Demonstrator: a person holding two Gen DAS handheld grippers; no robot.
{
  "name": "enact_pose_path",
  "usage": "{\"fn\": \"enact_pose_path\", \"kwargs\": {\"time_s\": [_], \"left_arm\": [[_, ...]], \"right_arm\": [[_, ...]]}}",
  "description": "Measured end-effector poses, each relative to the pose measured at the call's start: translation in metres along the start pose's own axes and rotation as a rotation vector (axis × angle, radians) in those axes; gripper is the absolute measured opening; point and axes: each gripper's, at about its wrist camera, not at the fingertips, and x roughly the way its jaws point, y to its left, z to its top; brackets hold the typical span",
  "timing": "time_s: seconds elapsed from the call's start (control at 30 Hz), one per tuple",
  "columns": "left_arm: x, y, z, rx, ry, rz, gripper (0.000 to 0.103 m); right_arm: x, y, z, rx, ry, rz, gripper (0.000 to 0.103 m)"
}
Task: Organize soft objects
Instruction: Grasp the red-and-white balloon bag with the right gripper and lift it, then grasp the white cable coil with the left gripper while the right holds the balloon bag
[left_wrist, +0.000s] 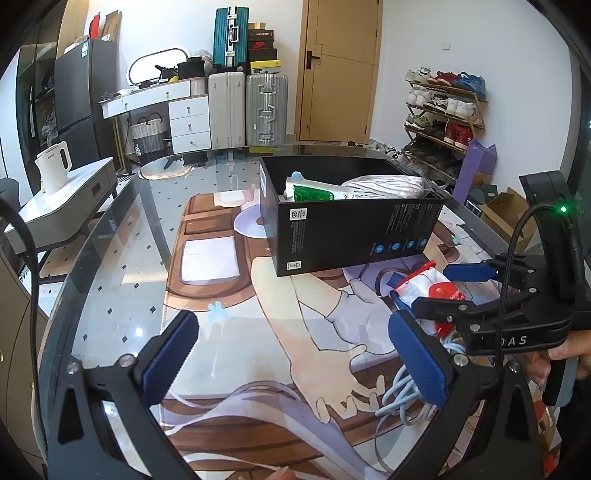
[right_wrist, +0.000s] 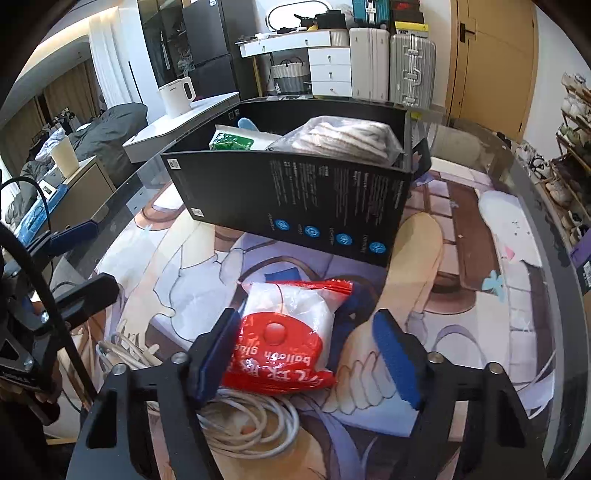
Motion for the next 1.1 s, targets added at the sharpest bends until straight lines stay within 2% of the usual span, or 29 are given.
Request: {"fn": "enact_pose_path", "kwargs": {"time_s": [0.07, 0.13, 0.23, 0.53, 0.77, 1.1], "left_arm": [[0.001, 0.0, -0.001, -0.006, 0.001, -0.005, 0.103], [0.003, 0.0, -0.001, -0.008, 0.009, -0.008, 0.103], [0.002, -0.002, 0.0, -0.001, 0.008, -0.007, 0.103], [-0.002, -0.004, 0.001, 0.004, 0.004, -0.017, 0.103], [-0.007, -0.015, 0.002, 0.045, 0.008, -0.068, 0.103], [-0.007, -0.045, -0.004, 0.15, 0.047, -0.151, 0.103]], "right_arm": [[-0.001, 0.0, -0.001, -0.011, -0.001, 0.003, 0.063], [-0.002, -0.001, -0.001, -0.013, 0.0, 0.007, 0.05], [-0.005, -0.002, -0.002, -0.018, -0.008, 0.015, 0.045], [-0.032, 0.001, 0.004, -0.048, -0.075, 0.035, 0.044], [-0.058, -0.007, 0.007, -0.038, -0.129, 0.044, 0.044], [-0.074, -0.022, 0.005, -0.019, -0.155, 0.038, 0.044]]}}
